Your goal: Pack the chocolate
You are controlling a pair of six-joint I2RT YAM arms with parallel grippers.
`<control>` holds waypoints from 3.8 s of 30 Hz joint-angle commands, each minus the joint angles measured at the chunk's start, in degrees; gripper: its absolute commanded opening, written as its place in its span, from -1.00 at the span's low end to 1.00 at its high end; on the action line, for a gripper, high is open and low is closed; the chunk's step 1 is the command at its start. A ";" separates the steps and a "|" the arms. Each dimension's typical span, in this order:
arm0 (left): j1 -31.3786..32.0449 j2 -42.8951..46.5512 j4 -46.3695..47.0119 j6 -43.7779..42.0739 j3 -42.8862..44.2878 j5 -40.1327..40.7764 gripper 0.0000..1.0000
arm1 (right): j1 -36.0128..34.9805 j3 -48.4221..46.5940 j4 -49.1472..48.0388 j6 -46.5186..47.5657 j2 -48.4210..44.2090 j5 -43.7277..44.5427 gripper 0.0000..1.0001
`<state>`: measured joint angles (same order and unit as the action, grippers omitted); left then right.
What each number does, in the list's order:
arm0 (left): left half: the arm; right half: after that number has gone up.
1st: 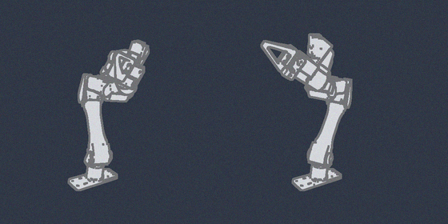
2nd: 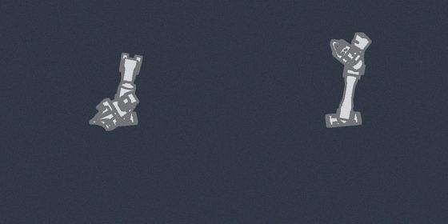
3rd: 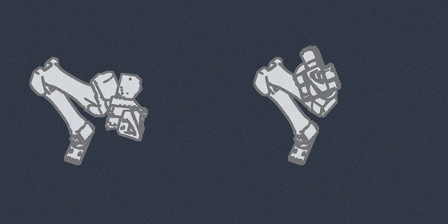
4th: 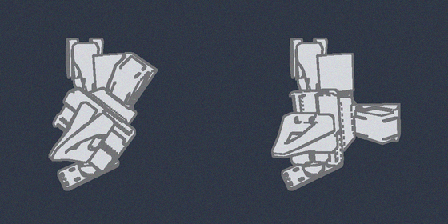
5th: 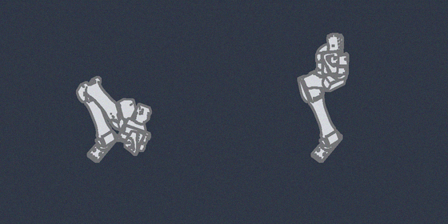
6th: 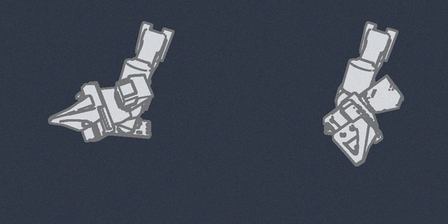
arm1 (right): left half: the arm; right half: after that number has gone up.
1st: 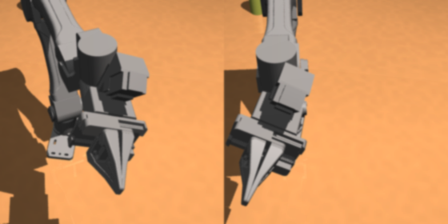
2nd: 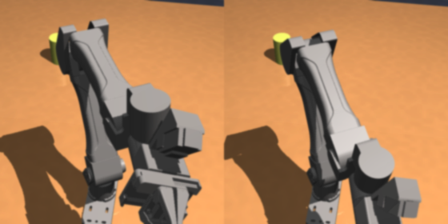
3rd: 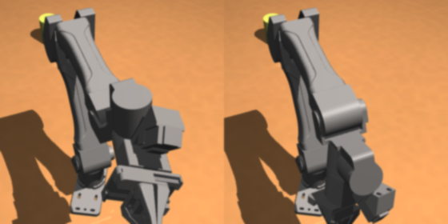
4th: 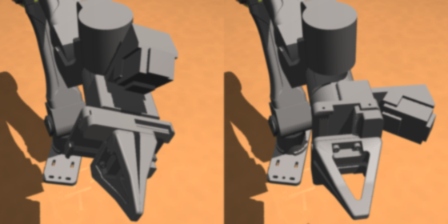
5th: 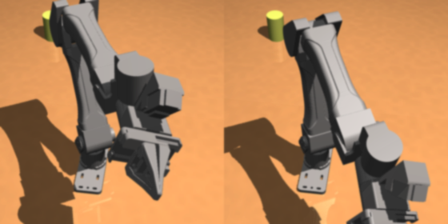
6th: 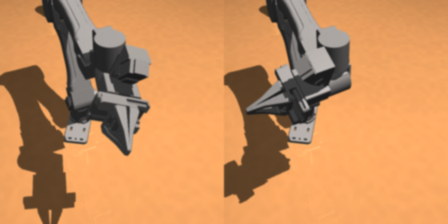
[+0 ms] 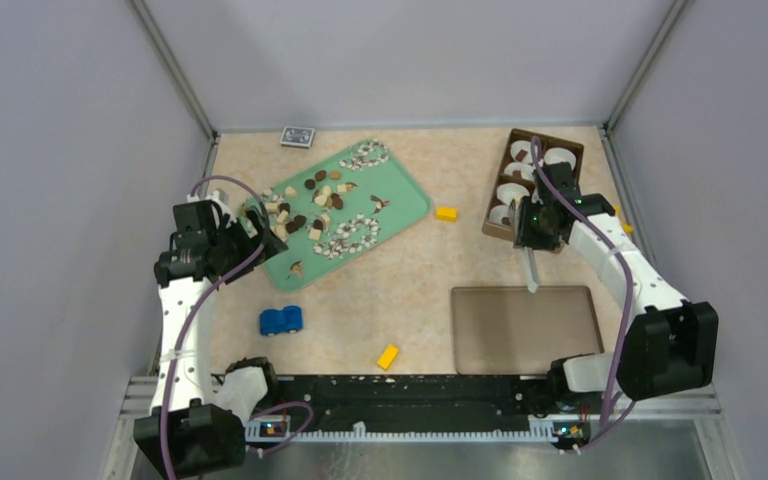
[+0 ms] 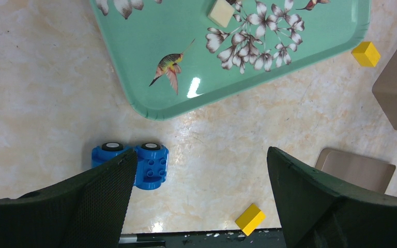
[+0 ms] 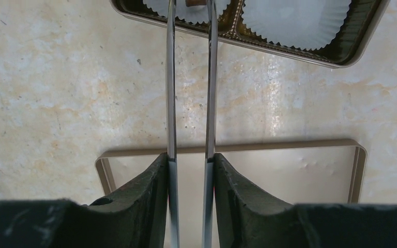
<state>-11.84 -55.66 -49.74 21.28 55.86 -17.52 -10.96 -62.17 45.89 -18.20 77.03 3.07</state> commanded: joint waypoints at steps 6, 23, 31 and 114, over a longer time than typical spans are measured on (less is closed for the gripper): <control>0.31 1.66 1.38 0.16 0.13 -0.81 0.97 | -0.53 -10.33 1.06 0.07 -6.32 -1.75 -0.67; 0.32 3.99 -0.93 0.34 0.16 -0.06 0.97 | -30.04 -23.27 -5.12 -4.02 13.44 1.62 -0.70; 0.32 4.11 -1.01 0.17 0.11 0.31 0.97 | -37.45 -34.49 -4.07 -0.09 27.69 3.92 -0.47; 2.96 0.48 -2.12 -1.58 5.42 4.68 0.97 | 15.50 -0.14 -4.43 -2.80 -4.58 -2.83 -0.52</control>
<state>-9.21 -55.40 -53.60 20.78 58.78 -13.76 2.50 -62.08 42.78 -20.75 71.42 4.36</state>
